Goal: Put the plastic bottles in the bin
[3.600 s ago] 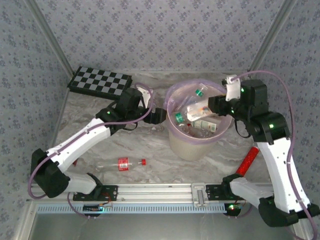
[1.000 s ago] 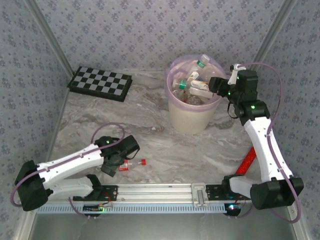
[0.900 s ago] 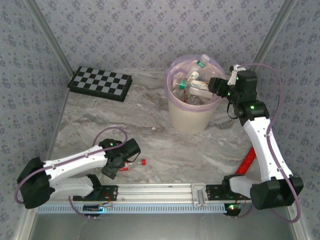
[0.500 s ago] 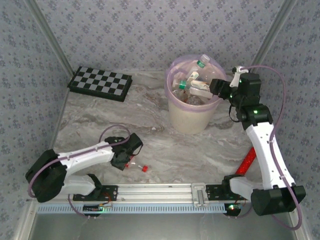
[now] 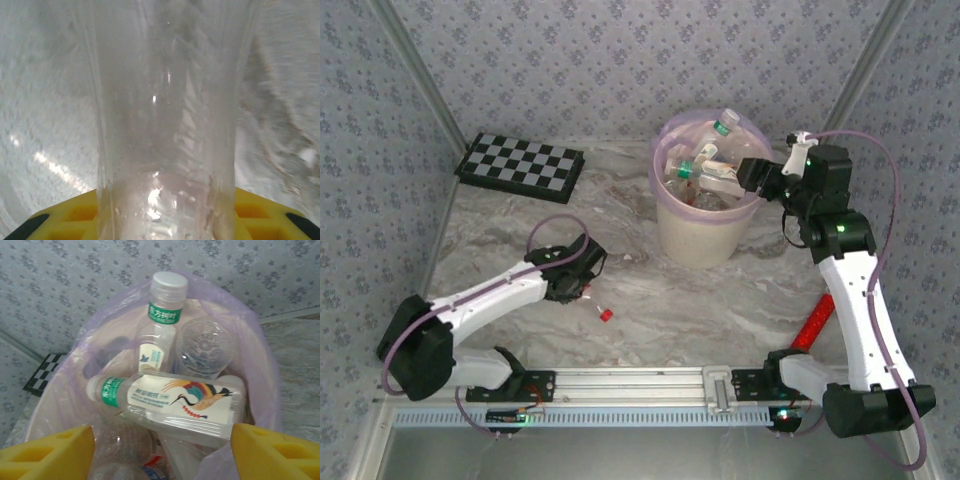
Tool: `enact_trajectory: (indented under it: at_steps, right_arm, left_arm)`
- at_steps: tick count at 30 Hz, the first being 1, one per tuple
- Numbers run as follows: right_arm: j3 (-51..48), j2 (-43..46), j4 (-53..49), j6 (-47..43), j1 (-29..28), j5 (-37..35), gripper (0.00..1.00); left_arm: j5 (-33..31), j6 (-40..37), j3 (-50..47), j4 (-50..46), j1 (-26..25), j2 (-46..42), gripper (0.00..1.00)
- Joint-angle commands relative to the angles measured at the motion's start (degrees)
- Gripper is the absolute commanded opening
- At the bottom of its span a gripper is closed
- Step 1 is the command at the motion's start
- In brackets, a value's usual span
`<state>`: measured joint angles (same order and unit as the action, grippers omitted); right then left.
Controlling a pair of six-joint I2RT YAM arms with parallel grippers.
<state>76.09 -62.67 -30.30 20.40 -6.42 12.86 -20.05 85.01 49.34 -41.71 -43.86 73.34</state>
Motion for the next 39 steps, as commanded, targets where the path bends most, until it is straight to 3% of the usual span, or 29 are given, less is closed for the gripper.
enact_trajectory:
  at_steps: [1,5,8,12,14,18,27,30,36,37,39]
  right_arm:
    - [2.84,-0.43,0.84,1.45,-0.57,8.62,0.74]
    - [5.7,-3.05,2.05,2.21,-2.66,19.57,0.73]
    - [8.99,-5.75,1.15,1.12,-6.6,25.02,0.73]
    - [14.08,-10.02,-0.81,-1.28,-13.45,25.8,0.73]
    - [16.32,-12.37,-1.7,-1.85,-16.79,24.82,0.78]
    - [20.17,-17.01,-6.25,-3.2,-21.05,20.61,1.0]
    - [21.09,-23.25,-4.48,-0.72,-24.63,22.46,1.0]
    - [20.67,-24.19,-2.69,0.64,-24.93,23.58,0.92]
    - [21.02,-23.8,-2.72,0.13,-24.38,21.74,0.6]
    - [21.02,-23.41,-2.74,-0.09,-24.1,21.26,0.57]
    - [21.36,-22.14,-2.32,-0.36,-23.42,20.38,0.49]
  left_arm:
    - [-4.24,-20.21,3.98,2.4,0.37,-5.76,0.36]
    - [1.37,-41.43,4.4,15.62,0.54,-12.51,0.33]
    - [10.85,-56.44,5.43,21.78,0.79,-16.01,0.29]
    - [22.1,-67.17,7.41,24.82,0.96,-16.4,0.28]
    - [26.89,-69.17,9.09,25.52,1.04,-15.7,0.28]
    - [32.42,-68.2,9.04,31.21,0.96,-14.67,0.26]
    - [36.3,-69.27,11.16,34.14,0.53,-11.13,0.25]
    - [36.32,-69.24,11.63,35.19,0.53,-9.38,0.25]
    - [37.02,-69.94,13.8,34.59,0.58,-7.34,0.25]
    - [36.89,-69.67,13.76,34.83,0.55,-7.19,0.27]
    - [36.69,-68.67,13.6,35.28,0.58,-7.25,0.42]
